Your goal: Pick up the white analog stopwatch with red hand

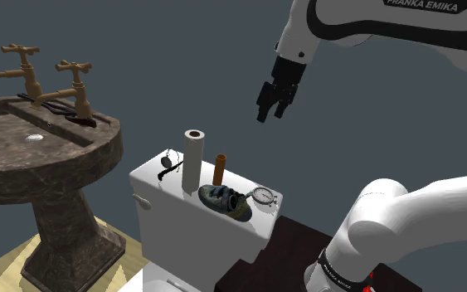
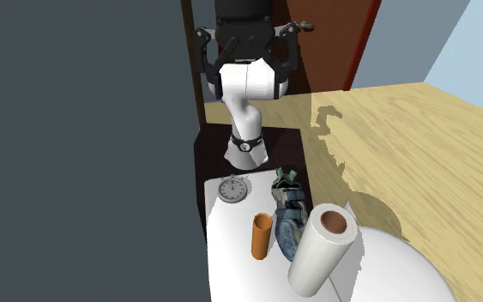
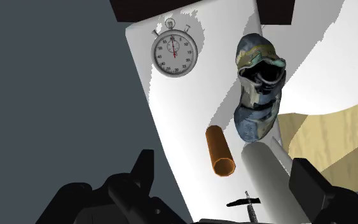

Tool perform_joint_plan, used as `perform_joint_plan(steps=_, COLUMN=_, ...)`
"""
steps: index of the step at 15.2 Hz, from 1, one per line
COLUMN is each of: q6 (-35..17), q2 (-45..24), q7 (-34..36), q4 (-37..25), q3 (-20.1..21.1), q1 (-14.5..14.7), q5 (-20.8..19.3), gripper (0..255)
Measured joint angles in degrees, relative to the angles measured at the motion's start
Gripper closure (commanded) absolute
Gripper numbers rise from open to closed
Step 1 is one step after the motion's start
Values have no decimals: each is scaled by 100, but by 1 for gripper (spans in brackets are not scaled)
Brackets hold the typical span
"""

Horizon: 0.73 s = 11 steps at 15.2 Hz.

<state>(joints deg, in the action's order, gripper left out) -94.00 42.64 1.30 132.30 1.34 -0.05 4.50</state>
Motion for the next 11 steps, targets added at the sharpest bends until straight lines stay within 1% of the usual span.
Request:
perform_joint_plan(steps=1, q6=0, q2=0, q7=0, q4=0, q3=0, q1=0, q5=0, gripper=0)
perform_joint_plan(steps=3, q6=-132, q2=52, q7=-111, q4=252, q3=-25, q1=18, q5=-32, gripper=0)
perform_joint_plan(steps=7, q6=-449, q2=273, q7=-440, q4=993, q3=-102, q1=71, q5=-140, gripper=0)
perform_joint_plan(steps=11, q6=-883, q2=388, q7=-759, q4=1747, q3=-165, q1=125, q5=-257, gripper=0)
